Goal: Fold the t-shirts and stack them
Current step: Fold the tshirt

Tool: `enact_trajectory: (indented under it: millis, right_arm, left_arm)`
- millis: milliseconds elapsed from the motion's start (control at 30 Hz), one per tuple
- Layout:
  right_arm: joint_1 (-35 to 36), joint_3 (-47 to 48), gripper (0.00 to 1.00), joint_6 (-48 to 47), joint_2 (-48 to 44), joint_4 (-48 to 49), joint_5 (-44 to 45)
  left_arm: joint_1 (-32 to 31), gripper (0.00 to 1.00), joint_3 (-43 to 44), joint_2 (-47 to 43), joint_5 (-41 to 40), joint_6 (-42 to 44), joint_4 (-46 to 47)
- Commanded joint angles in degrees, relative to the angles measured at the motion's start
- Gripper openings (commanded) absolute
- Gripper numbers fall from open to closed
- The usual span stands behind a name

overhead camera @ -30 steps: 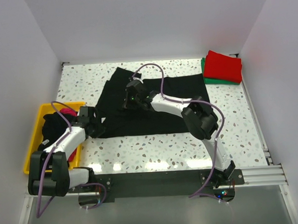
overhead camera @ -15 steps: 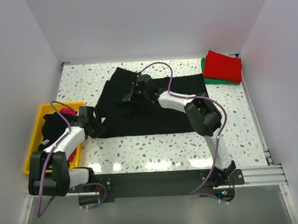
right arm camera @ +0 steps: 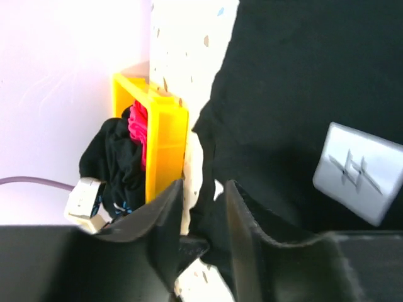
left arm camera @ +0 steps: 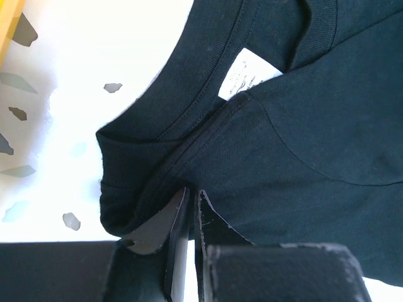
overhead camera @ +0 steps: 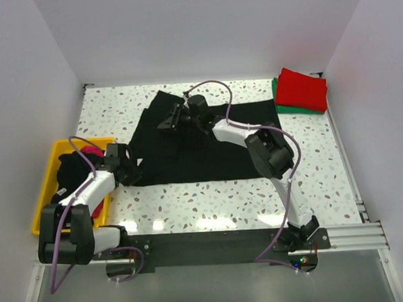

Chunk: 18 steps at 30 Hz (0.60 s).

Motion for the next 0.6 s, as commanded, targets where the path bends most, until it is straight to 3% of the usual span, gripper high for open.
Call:
enact_trajectory:
  millis: [0, 33, 200, 333, 567]
  right_arm:
    - [-0.51, 6.61, 0.43, -2.84, 2.68, -0.39, -3.99]
    - [-0.69, 8.01, 0.51, -5.55, 2.42, -1.80, -3.55]
    - [-3.14, 4.88, 0.60, -11.46, -3.80, -6.91, -0.04]
    - [-5.43, -4.51, 0.58, -16.19, -10.04, -9.45, 4.79]
    - [-5.52, -8.67, 0.46, -23.94, -11.04, -16.31, 10.78]
  left_arm:
    - [0.58, 0.12, -0.41, -1.30, 0.42, 0.64, 2.01]
    - [0.58, 0.12, -0.41, -1.39, 0.59, 0.64, 2.10]
    - [0.58, 0.12, 0.03, -1.39, 0.85, 0.91, 2.01]
    - [0.58, 0.12, 0.82, -1.56, 1.91, 1.08, 2.01]
    - [0.58, 0.13, 4.15, -1.48, 7.27, 1.00, 3.59]
